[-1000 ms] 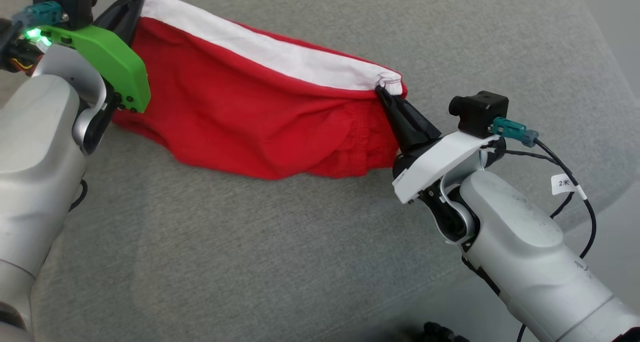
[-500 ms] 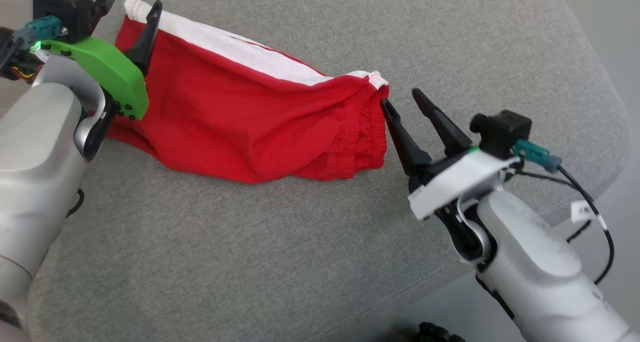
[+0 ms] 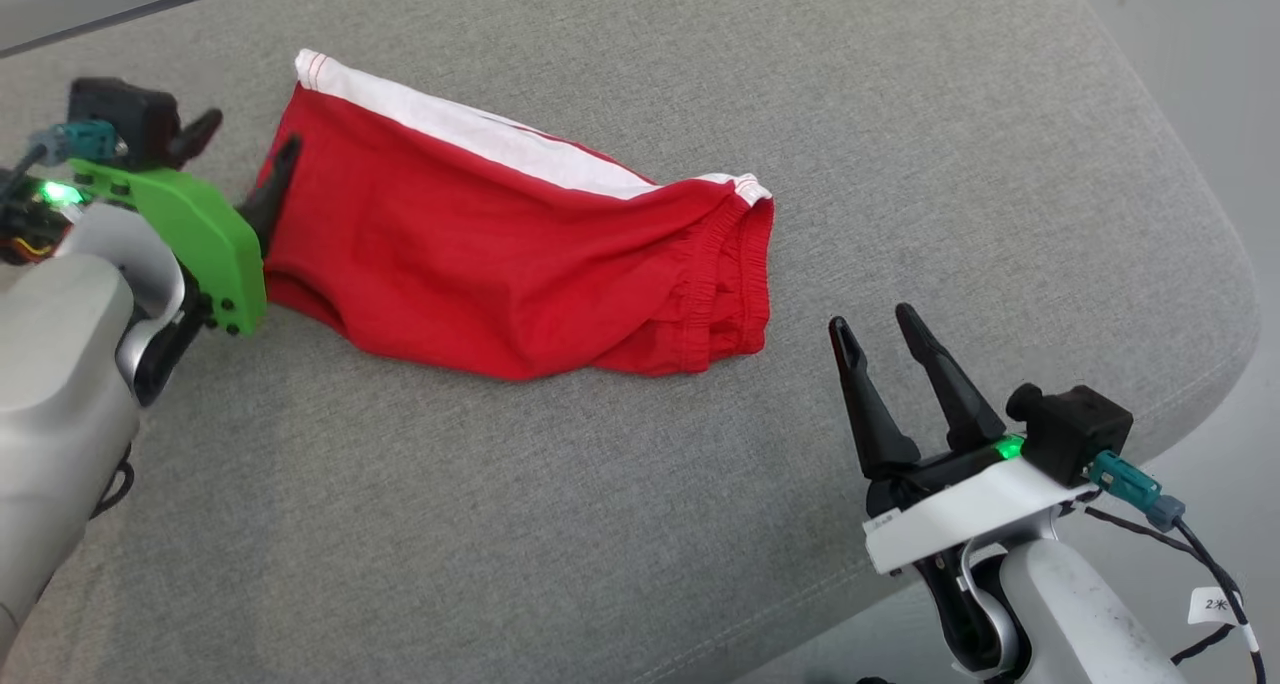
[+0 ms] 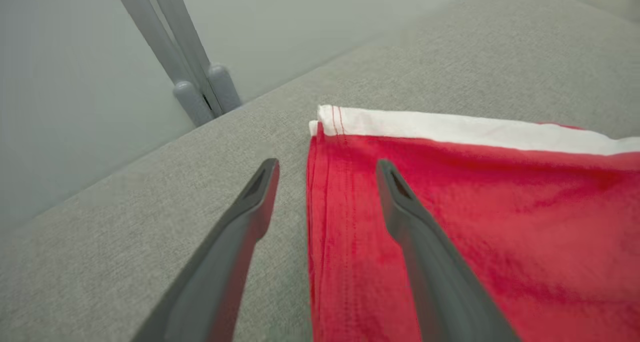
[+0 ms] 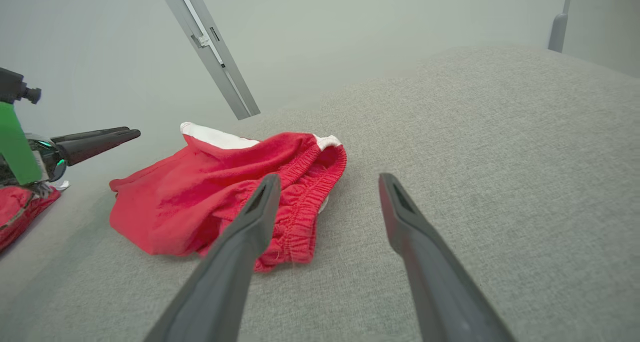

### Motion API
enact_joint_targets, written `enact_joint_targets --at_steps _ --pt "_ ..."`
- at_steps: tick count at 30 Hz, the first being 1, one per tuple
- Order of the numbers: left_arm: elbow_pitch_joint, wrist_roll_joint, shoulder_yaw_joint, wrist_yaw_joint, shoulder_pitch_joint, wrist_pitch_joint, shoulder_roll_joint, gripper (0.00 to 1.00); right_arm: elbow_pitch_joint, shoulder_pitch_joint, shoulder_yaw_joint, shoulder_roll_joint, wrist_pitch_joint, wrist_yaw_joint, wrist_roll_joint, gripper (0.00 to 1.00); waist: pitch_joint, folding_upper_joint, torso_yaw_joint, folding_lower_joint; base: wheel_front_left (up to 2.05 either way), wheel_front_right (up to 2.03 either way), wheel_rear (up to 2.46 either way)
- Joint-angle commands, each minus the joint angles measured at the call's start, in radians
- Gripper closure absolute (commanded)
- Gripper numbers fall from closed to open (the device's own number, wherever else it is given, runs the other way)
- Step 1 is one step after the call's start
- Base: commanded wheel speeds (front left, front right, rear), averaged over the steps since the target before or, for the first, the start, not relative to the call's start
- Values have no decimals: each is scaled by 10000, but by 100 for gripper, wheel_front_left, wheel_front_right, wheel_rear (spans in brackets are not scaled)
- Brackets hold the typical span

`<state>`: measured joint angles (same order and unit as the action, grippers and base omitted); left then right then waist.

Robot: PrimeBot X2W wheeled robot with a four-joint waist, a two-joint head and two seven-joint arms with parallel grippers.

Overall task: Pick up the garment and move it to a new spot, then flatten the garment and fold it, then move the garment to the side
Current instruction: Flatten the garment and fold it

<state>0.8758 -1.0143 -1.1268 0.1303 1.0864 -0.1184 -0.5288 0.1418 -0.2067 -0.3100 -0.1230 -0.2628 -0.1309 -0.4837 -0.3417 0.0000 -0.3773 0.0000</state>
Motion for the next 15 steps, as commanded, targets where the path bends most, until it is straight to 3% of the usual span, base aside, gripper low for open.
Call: enact_joint_targets --at_steps 1,9,14,15 --pt "-34 -230 -127 2 -144 250 -207 0 -80 68 34 24 -28 1 188 0 -20 0 -53 0 0 0 0" --pt "-218 -947 -899 2 -535 1574 -590 0 -146 -68 70 162 -28 1 473 0 -124 0 -67 0 0 0 0" --pt "-150 -1422 -1059 2 -853 1957 -526 0 -82 -162 47 175 -28 1 494 0 -125 0 -22 0 0 0 0" --pt "-243 -1525 -1111 2 -954 2115 -487 15 -66 -163 51 178 -28 1 485 0 -101 0 -8 0 0 0 0"
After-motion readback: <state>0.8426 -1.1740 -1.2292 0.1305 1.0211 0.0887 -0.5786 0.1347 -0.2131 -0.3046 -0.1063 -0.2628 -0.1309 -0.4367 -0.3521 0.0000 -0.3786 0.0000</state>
